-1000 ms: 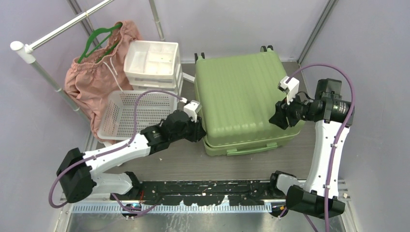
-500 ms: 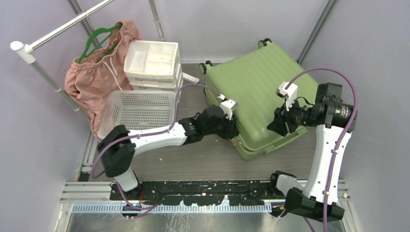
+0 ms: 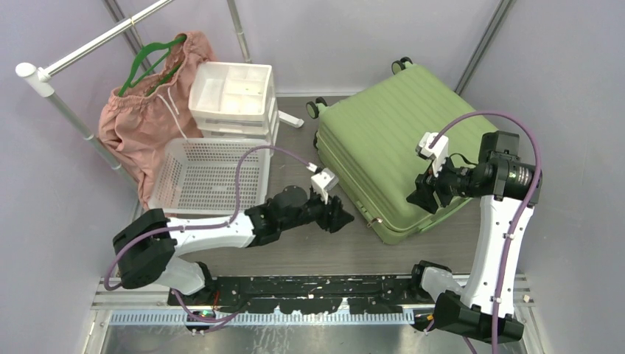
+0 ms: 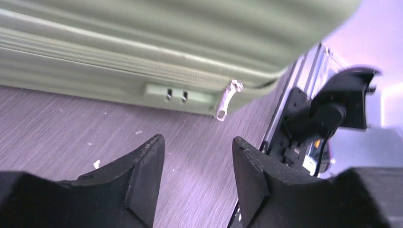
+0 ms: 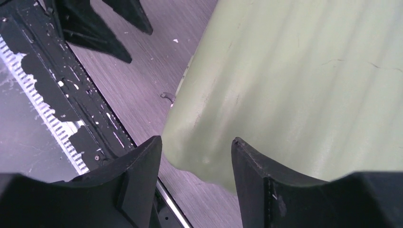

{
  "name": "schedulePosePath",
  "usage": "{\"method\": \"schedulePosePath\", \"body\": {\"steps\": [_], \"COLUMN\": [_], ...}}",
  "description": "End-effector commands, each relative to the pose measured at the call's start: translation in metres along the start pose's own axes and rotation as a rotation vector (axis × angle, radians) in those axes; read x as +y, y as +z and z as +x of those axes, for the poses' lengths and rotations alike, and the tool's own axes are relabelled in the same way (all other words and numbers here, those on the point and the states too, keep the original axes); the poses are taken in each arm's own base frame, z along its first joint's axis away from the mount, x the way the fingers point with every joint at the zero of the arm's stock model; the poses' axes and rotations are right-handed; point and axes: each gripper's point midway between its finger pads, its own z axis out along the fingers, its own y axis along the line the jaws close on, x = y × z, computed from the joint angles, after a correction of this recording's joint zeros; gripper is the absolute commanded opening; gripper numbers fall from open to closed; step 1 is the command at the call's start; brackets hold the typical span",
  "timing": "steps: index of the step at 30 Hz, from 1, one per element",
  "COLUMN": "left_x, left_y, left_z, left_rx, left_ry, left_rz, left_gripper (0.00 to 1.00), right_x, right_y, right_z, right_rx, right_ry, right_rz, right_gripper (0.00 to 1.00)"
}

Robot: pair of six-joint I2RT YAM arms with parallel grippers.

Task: Open, take out, and arrange the luggage
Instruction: Unzip the luggage at the center of the board.

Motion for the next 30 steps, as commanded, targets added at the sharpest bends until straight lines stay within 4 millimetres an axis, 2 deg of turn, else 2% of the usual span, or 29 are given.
{"method": "schedulePosePath", "body": {"steps": [1, 4, 5, 9, 14, 17, 21, 24, 26, 30], "left_x": [-0.032, -0.043, -0.038, -0.028, -0.020, -0.017, -0.036, -0.054, -0.056, -0.048], "left_y": [-0.003, 0.010, 0.017, 0.039, 0.052, 0.055, 0.059, 0.058, 0.058, 0.060], "left_z": [0.005, 0.031, 0.035, 0.032, 0.017, 0.016, 0.018, 0.028, 0.032, 0.032], "left_rx": [-0.080, -0.073, -0.083, -0.163, -0.261, -0.277, -0.275, -0.231, -0.196, -0.138], "left_ry": [0.184, 0.376, 0.436, 0.526, 0.487, 0.461, 0.432, 0.383, 0.328, 0.213], "left_rz": [0.124, 0.141, 0.111, 0.051, -0.028, -0.048, 0.057, 0.184, 0.242, 0.281], "left_gripper": [0.59, 0.63, 0.64, 0.63, 0.59, 0.58, 0.56, 0.56, 0.56, 0.52], "right_x": [0.033, 0.035, 0.036, 0.041, 0.036, 0.036, 0.038, 0.039, 0.040, 0.041], "right_y": [0.004, 0.004, 0.004, 0.003, 0.008, 0.010, 0.012, 0.013, 0.013, 0.014], "right_z": [0.007, 0.006, 0.007, 0.010, 0.010, 0.009, 0.009, 0.012, 0.012, 0.014], "right_rx": [0.008, 0.008, 0.007, 0.007, -0.010, -0.021, -0.031, -0.027, -0.027, -0.027], "right_ry": [0.052, 0.047, 0.046, 0.040, 0.073, 0.090, 0.103, 0.106, 0.104, 0.104], "right_rz": [-0.145, -0.149, -0.147, -0.138, -0.107, -0.116, -0.129, -0.130, -0.128, -0.130], "right_gripper": [0.61, 0.62, 0.62, 0.65, 0.65, 0.66, 0.66, 0.66, 0.66, 0.66]}}
